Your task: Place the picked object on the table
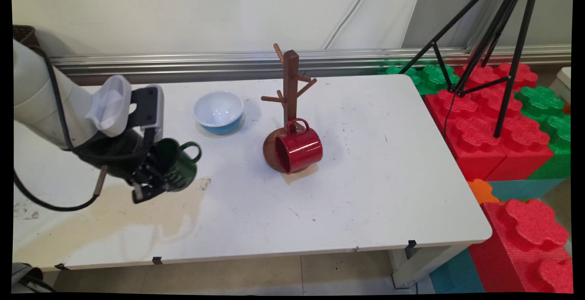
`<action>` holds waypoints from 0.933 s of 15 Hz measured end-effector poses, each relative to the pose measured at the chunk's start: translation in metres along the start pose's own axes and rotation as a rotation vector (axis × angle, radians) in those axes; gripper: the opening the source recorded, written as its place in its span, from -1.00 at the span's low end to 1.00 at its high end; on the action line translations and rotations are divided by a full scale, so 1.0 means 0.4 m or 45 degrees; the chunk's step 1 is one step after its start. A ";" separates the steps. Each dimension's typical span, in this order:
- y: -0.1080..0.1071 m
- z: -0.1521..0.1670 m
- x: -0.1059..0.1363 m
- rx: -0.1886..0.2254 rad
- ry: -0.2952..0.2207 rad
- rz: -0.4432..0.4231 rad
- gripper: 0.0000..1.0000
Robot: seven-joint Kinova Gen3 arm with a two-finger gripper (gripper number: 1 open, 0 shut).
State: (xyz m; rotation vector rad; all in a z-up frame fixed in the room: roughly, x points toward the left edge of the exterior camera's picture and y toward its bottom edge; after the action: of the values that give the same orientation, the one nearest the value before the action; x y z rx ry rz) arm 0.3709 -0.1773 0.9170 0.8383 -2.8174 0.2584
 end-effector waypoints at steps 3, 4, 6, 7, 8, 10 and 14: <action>-0.005 0.018 -0.026 0.003 -0.060 0.010 -1.00; -0.006 0.026 -0.036 0.004 -0.080 0.014 -1.00; -0.006 0.041 -0.051 0.003 -0.112 0.022 -1.00; -0.006 0.047 -0.057 0.001 -0.124 0.025 -1.00; -0.006 0.055 -0.064 -0.001 -0.140 0.031 -1.00; -0.006 0.070 -0.077 -0.005 -0.164 0.039 -1.00; -0.009 0.099 -0.098 -0.008 -0.200 0.046 -1.00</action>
State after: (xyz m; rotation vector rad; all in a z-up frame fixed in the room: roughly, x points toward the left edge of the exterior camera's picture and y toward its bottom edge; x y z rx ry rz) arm 0.3999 -0.1686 0.8702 0.8420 -2.9796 0.1964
